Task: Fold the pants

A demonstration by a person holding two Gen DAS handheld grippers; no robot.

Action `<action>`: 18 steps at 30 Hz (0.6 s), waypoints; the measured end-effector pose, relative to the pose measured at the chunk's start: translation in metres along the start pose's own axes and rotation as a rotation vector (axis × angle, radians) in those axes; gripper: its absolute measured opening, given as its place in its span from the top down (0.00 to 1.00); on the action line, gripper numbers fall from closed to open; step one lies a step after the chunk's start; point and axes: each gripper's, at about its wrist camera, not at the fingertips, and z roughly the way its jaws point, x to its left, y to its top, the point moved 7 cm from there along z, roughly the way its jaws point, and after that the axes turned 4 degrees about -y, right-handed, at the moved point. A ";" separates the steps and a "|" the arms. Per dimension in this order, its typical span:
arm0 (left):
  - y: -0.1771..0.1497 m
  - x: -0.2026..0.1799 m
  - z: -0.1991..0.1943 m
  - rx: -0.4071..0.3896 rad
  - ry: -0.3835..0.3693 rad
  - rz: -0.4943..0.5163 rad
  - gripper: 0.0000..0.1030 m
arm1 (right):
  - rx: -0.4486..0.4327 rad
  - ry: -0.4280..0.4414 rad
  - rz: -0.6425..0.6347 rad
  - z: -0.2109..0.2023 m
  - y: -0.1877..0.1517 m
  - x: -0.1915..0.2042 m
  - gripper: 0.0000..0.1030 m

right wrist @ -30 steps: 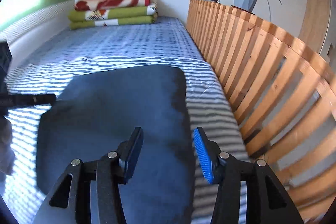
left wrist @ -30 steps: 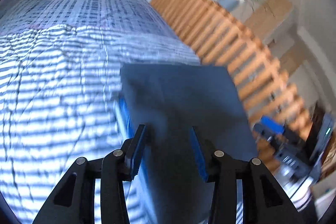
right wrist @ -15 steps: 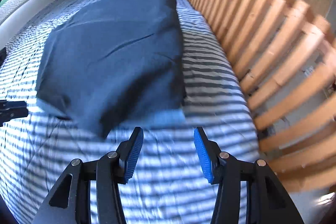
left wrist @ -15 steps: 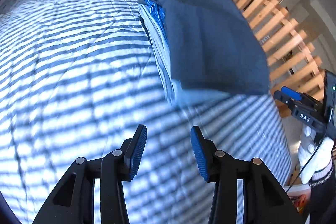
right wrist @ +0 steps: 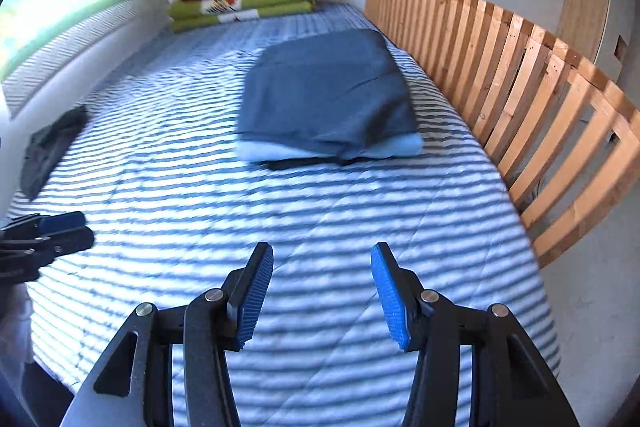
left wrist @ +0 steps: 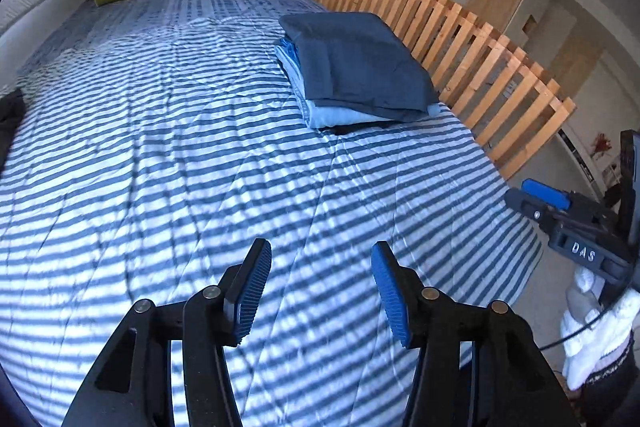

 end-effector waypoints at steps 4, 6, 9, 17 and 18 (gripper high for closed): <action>-0.030 -0.004 -0.048 -0.063 0.047 0.001 0.37 | -0.009 -0.015 -0.031 -0.031 -0.027 0.034 0.54; -0.047 -0.003 -0.073 -0.108 0.062 -0.022 0.34 | -0.032 -0.025 -0.038 -0.049 -0.040 0.049 0.54; -0.069 -0.008 -0.105 -0.158 0.090 -0.034 0.28 | -0.049 -0.004 -0.025 -0.073 -0.057 0.068 0.54; -0.110 -0.035 -0.172 -0.244 0.133 0.001 0.23 | -0.084 -0.006 0.008 -0.124 -0.097 0.093 0.54; -0.113 -0.041 -0.178 -0.248 0.130 0.014 0.23 | -0.091 -0.011 0.007 -0.129 -0.099 0.093 0.54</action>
